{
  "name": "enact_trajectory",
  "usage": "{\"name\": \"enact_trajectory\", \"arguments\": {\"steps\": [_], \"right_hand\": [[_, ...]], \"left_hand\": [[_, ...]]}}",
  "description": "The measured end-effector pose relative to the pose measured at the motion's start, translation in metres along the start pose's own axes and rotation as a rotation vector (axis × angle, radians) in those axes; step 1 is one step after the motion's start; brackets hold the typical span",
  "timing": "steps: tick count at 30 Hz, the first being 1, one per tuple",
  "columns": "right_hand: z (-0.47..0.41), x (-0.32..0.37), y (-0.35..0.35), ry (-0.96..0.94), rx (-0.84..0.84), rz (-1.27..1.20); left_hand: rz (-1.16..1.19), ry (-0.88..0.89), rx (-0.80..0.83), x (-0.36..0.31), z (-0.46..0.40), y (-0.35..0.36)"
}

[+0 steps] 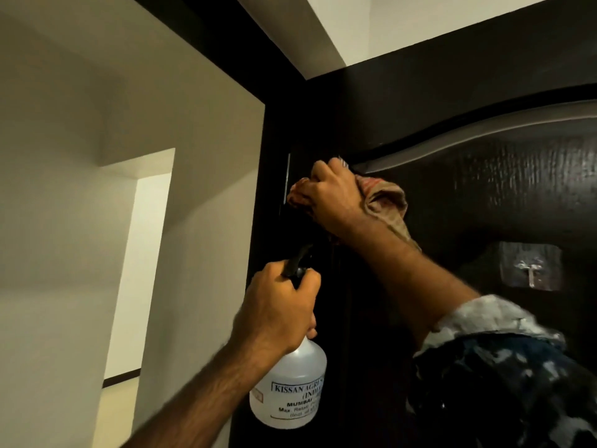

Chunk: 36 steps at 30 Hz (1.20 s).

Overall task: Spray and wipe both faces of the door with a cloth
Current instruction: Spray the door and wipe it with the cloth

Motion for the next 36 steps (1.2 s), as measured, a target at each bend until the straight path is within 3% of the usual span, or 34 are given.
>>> {"name": "enact_trajectory", "arguments": {"steps": [3, 7, 9, 12, 15, 19, 24, 27, 31, 36], "right_hand": [[0.033, 0.054, 0.028, -0.058, 0.071, -0.099], [0.095, 0.092, 0.051, -0.104, 0.045, -0.224], [0.134, 0.111, 0.061, -0.159, 0.162, -0.315], [0.196, 0.122, 0.041, -0.154, 0.479, -0.494], [0.217, 0.109, -0.002, -0.271, 0.582, -0.398], [0.198, 0.069, -0.029, -0.173, 0.417, -0.258], [0.102, -0.058, -0.111, -0.042, 0.156, 0.003], [0.085, -0.125, -0.18, 0.06, 0.124, 0.089], [0.122, -0.186, -0.234, 0.26, 0.02, 0.158], [0.203, -0.187, -0.248, 0.584, -0.243, 0.257]], "left_hand": [[-0.045, -0.032, -0.103, 0.01, -0.004, -0.01], [-0.067, -0.046, -0.164, 0.024, -0.006, -0.022], [-0.097, -0.001, -0.183, 0.021, -0.003, -0.019], [-0.07, 0.027, -0.174, 0.008, 0.0, -0.007], [0.008, 0.015, -0.093, -0.006, 0.005, 0.013], [0.05, 0.07, -0.05, -0.024, 0.012, 0.034], [0.198, 0.098, 0.014, -0.043, 0.015, 0.051], [0.208, 0.093, 0.044, -0.045, 0.02, 0.059], [0.224, 0.07, 0.09, -0.044, 0.028, 0.076], [0.229, 0.046, 0.202, -0.05, 0.04, 0.104]]}}
Point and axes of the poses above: each hand's wrist, its own z-axis away from the middle knuckle, its own y-axis out of the palm, x = y × z, the point moved 3 cm from there along -z, towards the middle knuckle, and after that the axes turned 1 degree about x, right-handed, at the moved point
